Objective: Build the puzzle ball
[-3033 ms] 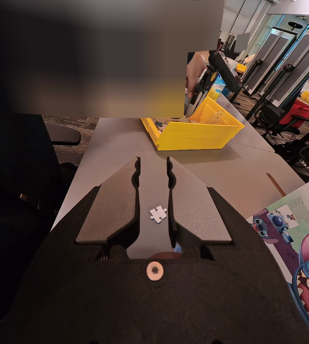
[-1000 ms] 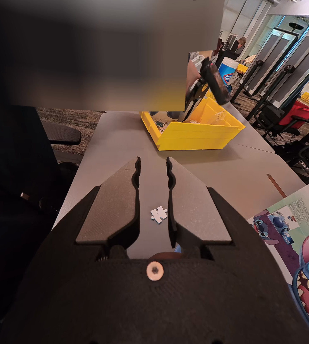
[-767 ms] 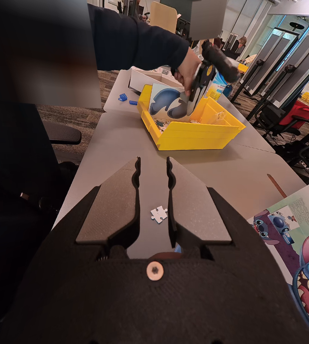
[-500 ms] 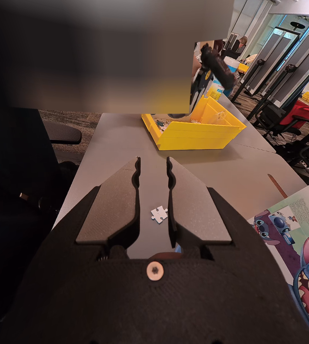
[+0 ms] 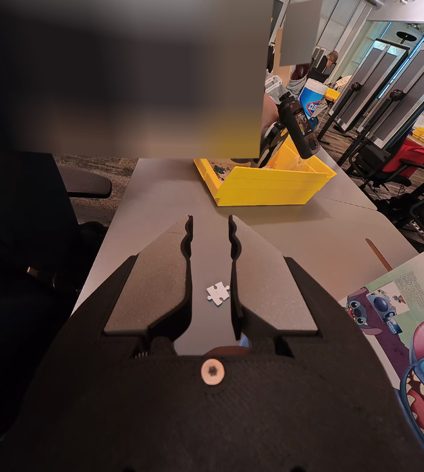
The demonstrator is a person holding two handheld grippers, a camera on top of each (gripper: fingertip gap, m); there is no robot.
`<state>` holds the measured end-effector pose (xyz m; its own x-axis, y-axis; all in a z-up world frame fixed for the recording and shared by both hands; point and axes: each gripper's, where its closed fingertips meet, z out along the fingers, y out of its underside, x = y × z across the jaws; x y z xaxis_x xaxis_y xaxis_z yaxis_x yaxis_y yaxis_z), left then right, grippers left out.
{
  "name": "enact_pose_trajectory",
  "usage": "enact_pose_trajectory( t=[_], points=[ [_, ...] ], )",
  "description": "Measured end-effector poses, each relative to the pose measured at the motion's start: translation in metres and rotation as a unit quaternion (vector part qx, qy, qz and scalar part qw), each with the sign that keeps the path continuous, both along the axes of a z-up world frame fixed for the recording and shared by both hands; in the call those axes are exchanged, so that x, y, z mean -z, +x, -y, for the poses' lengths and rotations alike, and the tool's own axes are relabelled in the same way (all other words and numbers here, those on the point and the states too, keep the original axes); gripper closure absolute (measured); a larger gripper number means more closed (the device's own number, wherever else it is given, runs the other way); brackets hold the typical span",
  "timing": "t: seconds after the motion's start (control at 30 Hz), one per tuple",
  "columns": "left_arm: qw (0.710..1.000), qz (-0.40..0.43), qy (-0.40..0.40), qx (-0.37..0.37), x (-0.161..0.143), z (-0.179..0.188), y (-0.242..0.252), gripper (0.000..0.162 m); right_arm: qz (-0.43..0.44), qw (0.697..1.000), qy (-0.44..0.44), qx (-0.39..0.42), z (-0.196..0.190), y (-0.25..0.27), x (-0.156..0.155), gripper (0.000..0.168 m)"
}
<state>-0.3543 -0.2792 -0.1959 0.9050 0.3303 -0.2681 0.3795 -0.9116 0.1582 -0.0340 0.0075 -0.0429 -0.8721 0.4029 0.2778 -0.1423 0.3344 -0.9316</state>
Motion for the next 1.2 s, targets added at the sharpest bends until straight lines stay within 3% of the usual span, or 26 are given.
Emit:
enact_pose_trajectory(
  t=[0.03,0.2,0.3,0.57,0.67,0.8,0.97,1.2],
  points=[
    [1.0,-0.005,-0.003,0.002,-0.001,0.0,-0.002,0.119,0.0,1.0,0.0,0.0,0.0,0.0,0.0,0.144],
    [1.0,0.001,0.0,0.015,0.0,0.0,-0.002,0.12,-0.001,1.0,0.001,-0.002,0.001,0.001,0.0,0.144],
    [1.0,-0.017,0.0,0.021,0.002,0.002,-0.011,0.14,-0.001,1.0,0.001,-0.002,0.001,0.001,0.0,0.144],
    [0.997,-0.063,-0.007,0.053,-0.002,0.002,-0.019,0.127,0.002,1.0,0.002,0.0,0.0,0.0,0.002,0.144],
    [0.992,-0.089,-0.037,0.08,0.0,0.008,-0.021,0.147,0.003,1.0,0.003,0.0,0.0,0.0,0.003,0.144],
    [0.982,-0.119,-0.09,0.117,0.001,0.014,-0.024,0.162,0.002,1.0,0.002,0.0,0.0,0.0,0.002,0.144],
    [0.987,-0.126,-0.034,0.092,-0.007,0.004,-0.026,0.162,0.001,1.0,0.001,0.0,0.0,0.0,0.001,0.144],
    [0.989,-0.123,-0.029,0.076,-0.007,0.007,-0.026,0.161,0.002,1.0,0.002,-0.001,0.0,0.0,0.002,0.144]
  ],
)
